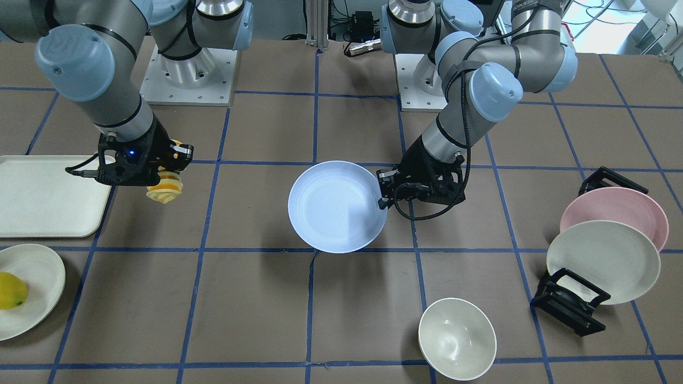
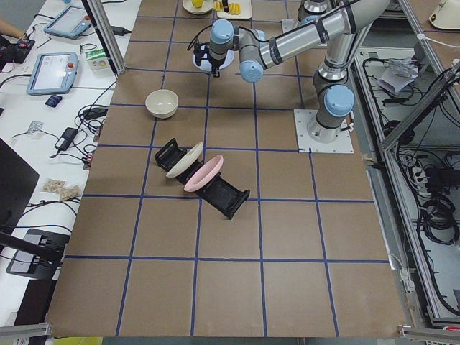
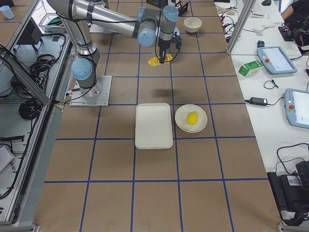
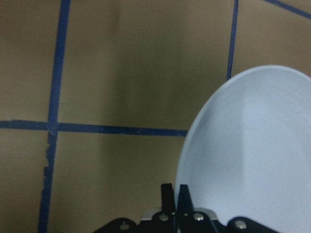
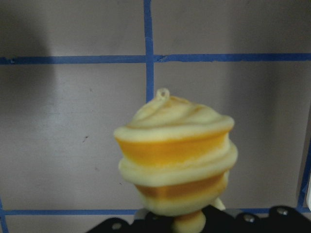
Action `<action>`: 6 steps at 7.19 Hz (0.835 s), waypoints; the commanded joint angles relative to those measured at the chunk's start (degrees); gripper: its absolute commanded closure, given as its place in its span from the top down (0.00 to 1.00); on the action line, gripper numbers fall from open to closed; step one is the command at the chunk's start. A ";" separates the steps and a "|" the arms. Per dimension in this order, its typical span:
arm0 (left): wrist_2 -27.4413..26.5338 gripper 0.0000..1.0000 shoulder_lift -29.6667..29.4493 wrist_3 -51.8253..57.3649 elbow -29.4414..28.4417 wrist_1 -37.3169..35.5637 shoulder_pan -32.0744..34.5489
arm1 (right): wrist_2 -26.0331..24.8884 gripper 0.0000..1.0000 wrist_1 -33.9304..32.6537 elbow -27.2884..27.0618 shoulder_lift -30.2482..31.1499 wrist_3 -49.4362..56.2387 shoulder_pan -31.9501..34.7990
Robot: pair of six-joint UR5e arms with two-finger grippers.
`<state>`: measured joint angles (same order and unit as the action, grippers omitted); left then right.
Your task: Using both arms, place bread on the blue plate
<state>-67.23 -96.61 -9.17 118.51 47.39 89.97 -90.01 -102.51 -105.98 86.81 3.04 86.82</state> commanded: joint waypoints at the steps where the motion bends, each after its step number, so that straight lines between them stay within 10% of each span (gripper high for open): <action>1: -0.18 0.00 -1.12 -2.25 6.70 -7.79 1.44 | 0.01 0.00 -0.76 -0.02 -0.15 -1.72 1.76; 6: -0.18 0.00 -7.09 -6.56 7.00 -16.62 4.60 | 1.68 0.00 -3.75 1.29 -1.63 -3.39 4.30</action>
<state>-67.37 -102.16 -15.84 125.47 32.49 94.35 -88.50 -105.44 -105.53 86.04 0.48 89.55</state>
